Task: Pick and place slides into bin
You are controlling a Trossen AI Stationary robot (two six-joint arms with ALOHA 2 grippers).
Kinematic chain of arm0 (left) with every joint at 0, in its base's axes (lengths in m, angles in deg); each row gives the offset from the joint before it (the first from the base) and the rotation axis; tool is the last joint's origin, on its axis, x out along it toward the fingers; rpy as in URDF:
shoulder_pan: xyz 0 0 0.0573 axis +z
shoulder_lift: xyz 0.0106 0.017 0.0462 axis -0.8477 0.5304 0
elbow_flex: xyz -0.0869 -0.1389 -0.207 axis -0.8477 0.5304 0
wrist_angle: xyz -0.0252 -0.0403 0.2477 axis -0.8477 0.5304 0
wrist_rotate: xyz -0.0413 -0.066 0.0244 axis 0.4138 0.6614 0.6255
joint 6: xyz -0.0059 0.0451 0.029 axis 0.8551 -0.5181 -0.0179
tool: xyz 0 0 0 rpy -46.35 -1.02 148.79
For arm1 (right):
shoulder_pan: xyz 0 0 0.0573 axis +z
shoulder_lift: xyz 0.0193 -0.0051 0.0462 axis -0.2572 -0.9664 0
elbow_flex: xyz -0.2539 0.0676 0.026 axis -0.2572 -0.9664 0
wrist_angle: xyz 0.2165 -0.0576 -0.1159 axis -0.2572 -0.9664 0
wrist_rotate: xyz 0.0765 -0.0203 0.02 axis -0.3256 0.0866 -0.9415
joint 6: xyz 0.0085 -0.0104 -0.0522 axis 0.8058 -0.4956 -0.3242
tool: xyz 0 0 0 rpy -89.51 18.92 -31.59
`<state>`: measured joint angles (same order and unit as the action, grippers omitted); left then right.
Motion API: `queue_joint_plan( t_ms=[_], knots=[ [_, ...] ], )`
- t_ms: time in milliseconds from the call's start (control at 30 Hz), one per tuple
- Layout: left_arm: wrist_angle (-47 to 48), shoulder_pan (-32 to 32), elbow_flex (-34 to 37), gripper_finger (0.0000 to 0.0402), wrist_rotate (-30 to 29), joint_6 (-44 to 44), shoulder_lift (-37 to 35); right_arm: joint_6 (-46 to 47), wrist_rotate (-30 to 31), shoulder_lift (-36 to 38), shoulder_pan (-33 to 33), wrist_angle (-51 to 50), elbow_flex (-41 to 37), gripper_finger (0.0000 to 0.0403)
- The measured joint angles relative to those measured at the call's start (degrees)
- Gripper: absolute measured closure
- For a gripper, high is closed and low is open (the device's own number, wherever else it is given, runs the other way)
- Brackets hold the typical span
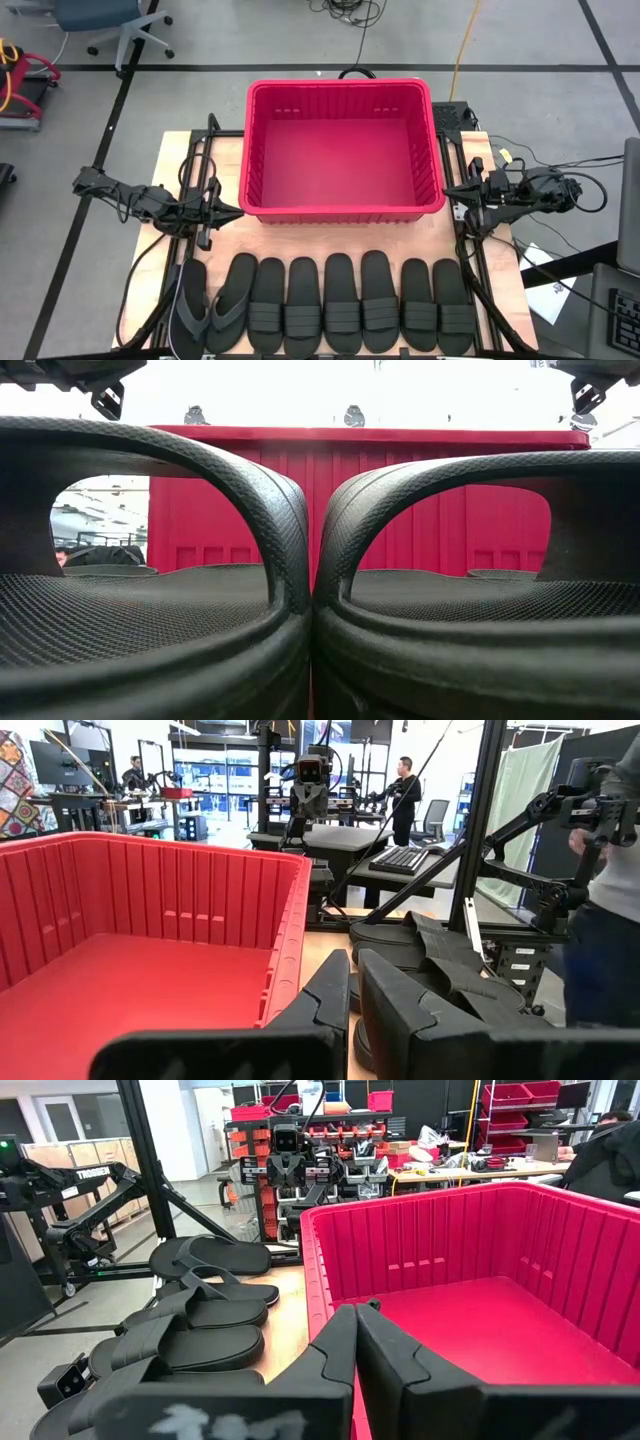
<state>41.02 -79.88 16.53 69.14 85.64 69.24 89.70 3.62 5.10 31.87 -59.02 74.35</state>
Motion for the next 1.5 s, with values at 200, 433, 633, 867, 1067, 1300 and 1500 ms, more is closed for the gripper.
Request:
queue_joint_plan(
  t_ms=[200,433,633,867,1067,1300,1500],
  knots=[
    [0.0,0.0,0.0,0.0376,0.0,0.0,0.0,0.0,0.0,0.0,0.0,0.0,0.0,0.0403],
    [0.0,0.0,0.0,0.0376,0.0,0.0,0.0,0.0,-0.1,0.0,0.0,0.0,-0.2,0.0403],
    [0.0,0.0,0.0,0.0376,0.0,0.0,0.0,0.0,-0.1,0.0,0.0,-0.1,-0.3,0.0403],
    [0.0,0.0,0.0,0.0376,0.0,0.0,0.0,3.7,0.0,0.0,0.0,0.2,-0.3,0.0403],
    [0.0,0.0,0.0,0.0376,0.0,0.0,0.0,7.2,-0.1,0.0,0.0,9.2,-3.2,0.0403],
    [0.0,0.0,0.0,0.0376,0.0,0.0,0.0,9.9,-0.1,0.0,0.0,23.6,-9.9,0.0403],
    [0.0,0.0,0.0,0.0376,0.0,0.0,0.0,6.6,-2.5,-1.5,0.0,30.7,-11.8,0.0395]
  ],
)
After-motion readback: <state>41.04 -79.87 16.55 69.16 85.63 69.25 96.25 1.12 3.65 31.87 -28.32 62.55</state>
